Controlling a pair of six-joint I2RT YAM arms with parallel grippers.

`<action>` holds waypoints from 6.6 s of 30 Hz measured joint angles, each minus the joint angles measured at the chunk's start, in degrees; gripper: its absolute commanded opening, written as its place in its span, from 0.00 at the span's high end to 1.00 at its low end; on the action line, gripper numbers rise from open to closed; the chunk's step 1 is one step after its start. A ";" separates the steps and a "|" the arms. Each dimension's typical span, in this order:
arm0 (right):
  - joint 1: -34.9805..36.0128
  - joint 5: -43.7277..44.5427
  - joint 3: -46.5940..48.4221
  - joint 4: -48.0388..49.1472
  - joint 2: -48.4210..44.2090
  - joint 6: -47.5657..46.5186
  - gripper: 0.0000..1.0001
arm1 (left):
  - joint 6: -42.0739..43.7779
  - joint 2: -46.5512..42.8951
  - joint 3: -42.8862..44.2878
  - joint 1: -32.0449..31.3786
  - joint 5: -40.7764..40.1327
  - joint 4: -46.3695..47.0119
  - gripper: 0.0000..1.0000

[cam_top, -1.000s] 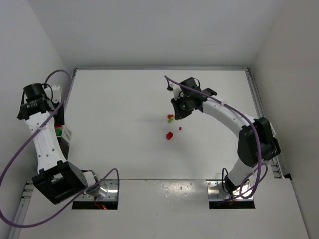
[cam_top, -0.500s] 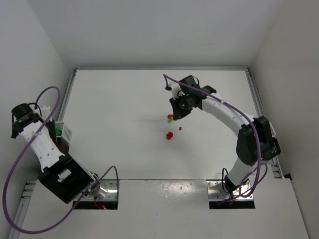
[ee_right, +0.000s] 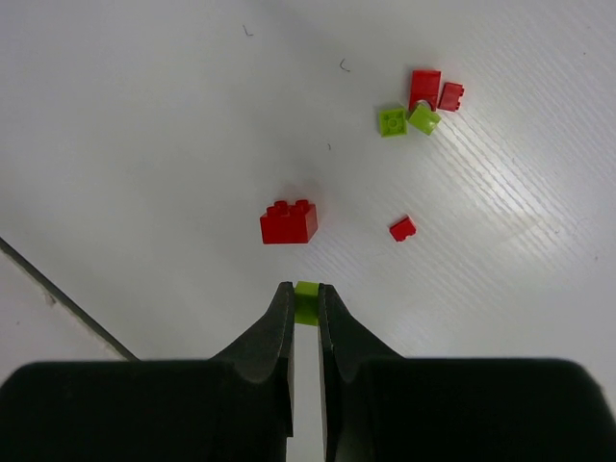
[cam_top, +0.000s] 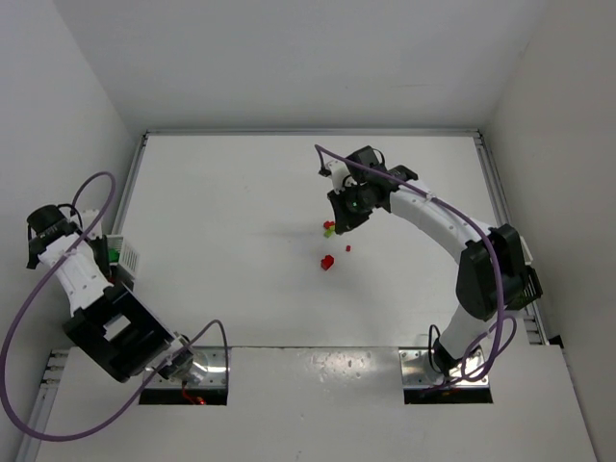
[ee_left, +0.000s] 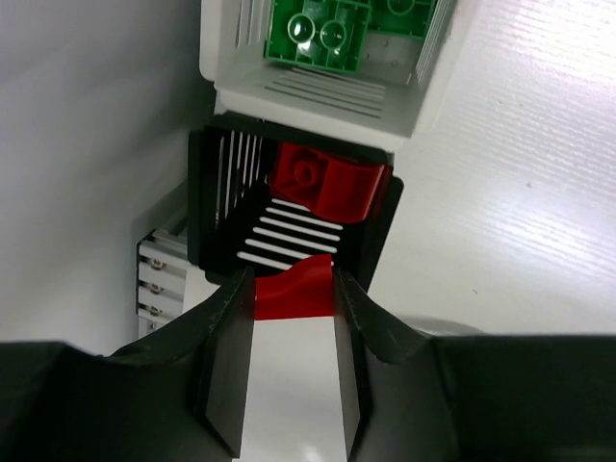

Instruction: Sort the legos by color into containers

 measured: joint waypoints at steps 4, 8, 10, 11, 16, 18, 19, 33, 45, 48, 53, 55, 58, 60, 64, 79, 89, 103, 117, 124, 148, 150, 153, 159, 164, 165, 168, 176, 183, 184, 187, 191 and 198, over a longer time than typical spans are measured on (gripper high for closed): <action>0.00 0.28 0.00 -0.11 0.00 -0.02 1.00 | 0.37 1.36 0.00 0.00 -0.02 1.53 0.36; -0.13 1.16 0.00 -0.72 -0.11 -0.39 1.00 | 0.31 1.60 0.04 0.00 0.07 2.32 0.22; -0.28 2.10 -0.02 -1.31 -0.46 -0.76 1.00 | 0.28 1.64 0.50 0.00 0.57 2.23 0.22; -0.39 2.43 -0.07 -1.53 -0.70 -0.90 1.00 | 0.24 1.68 1.05 0.00 1.27 2.03 0.22; -3.06 5.42 -1.25 -3.37 -4.02 -1.68 1.00 | 0.35 1.79 5.73 -0.09 8.50 -0.59 0.24; -5.07 7.04 -1.90 -4.31 -5.79 -2.27 1.00 | 0.59 1.86 8.11 -1.14 12.48 -2.51 0.24; -6.27 8.09 -2.36 -4.81 -6.86 -2.60 1.00 | 0.66 1.81 9.20 -2.16 14.32 -3.23 0.24; -28.39 25.79 -11.52 -12.79 -24.37 -10.25 1.00 | -15.19 5.81 17.64 -51.36 19.30 0.31 0.27; -47.39 32.11 -17.92 -16.02 -34.73 -20.90 1.00 | -21.49 15.74 19.89 -73.20 11.93 4.11 0.27; -51.95 31.80 -19.21 -16.20 -34.75 -23.69 1.00 | -21.92 16.44 20.81 -73.85 10.64 4.35 0.27; -59.34 29.97 -20.00 -16.04 -34.71 -28.70 1.00 | -22.10 16.81 21.14 -74.84 9.51 4.46 0.28; -61.46 29.11 -20.17 -15.80 -34.56 -30.23 1.00 | -22.12 16.98 21.27 -74.88 9.25 4.39 0.28; -64.74 27.63 -20.63 -15.34 -33.53 -32.26 1.00 | -22.12 17.68 21.92 -74.93 8.94 4.37 0.28; -66.62 26.27 -20.98 -15.15 -32.17 -33.29 1.00 | -22.14 18.10 22.34 -74.99 8.70 4.39 0.28; -69.16 23.63 -21.55 -14.82 -28.61 -34.58 1.00 | -22.14 18.60 23.21 -75.17 8.26 4.17 0.28; -70.05 19.26 -20.96 -14.01 -24.94 -36.41 0.66 | -22.32 18.64 23.34 -75.10 6.88 4.00 0.28; -59.98 -2.64 -6.67 -26.56 -22.27 -39.63 0.70 | -22.75 18.38 23.19 -61.92 13.73 3.98 0.28; -5.44 -10.27 -4.02 -13.79 -2.08 -18.86 0.53 | -21.22 10.91 19.76 -47.69 19.10 0.68 0.24; 1.60 4.63 0.48 2.43 6.23 -4.00 0.60 | -16.06 5.70 13.75 -44.02 22.27 -0.39 0.24; 2.12 5.51 9.97 3.76 19.06 -0.68 0.61 | -16.06 4.98 13.70 -43.98 22.75 0.76 0.24; 2.43 10.16 16.35 1.73 29.18 2.78 0.56 | -17.16 4.98 13.70 -43.89 22.91 2.34 0.24; 2.43 10.16 16.46 1.68 29.29 2.80 0.61 | -17.14 4.98 13.70 -43.89 22.91 2.32 0.24; 2.43 10.34 16.68 1.57 29.66 2.86 0.69 | -17.14 4.98 13.70 -43.89 22.93 2.34 0.24; 2.34 10.49 16.26 1.81 29.53 2.89 0.91 | -16.33 4.98 13.66 -43.89 23.41 2.34 0.25; 1.79 10.58 11.30 2.62 26.18 2.86 0.94 | -13.14 4.79 12.85 -44.85 26.40 2.29 0.26; 1.64 10.69 10.19 2.25 25.14 2.86 0.94 | -12.22 4.48 12.39 -45.68 27.28 2.32 0.26; 0.44 10.82 8.17 1.44 20.85 2.91 0.95 | -11.19 0.68 8.31 -51.82 28.70 4.28 0.24; -9.75 10.67 8.26 2.03 11.02 3.58 0.95 | -16.00 -4.66 1.77 -79.06 23.15 14.23 0.24; -19.58 9.11 4.02 2.38 8.15 4.22 0.95 | -22.38 9.92 3.96 -85.55 12.02 20.55 0.27; -20.57 8.66 3.50 2.25 7.93 4.42 0.95 | -22.82 12.61 5.18 -86.93 11.17 21.16 0.27; -22.38 7.28 2.93 2.27 7.76 4.83 0.95 | -24.22 19.85 8.92 -91.01 9.86 22.45 0.28; -23.56 5.40 2.89 2.32 7.37 5.07 0.95 | -25.57 28.33 13.86 -93.85 10.10 23.71 0.29; -24.57 3.21 2.89 2.34 6.95 5.09 0.95 | -26.58 34.34 16.06 -94.31 10.03 24.24 0.29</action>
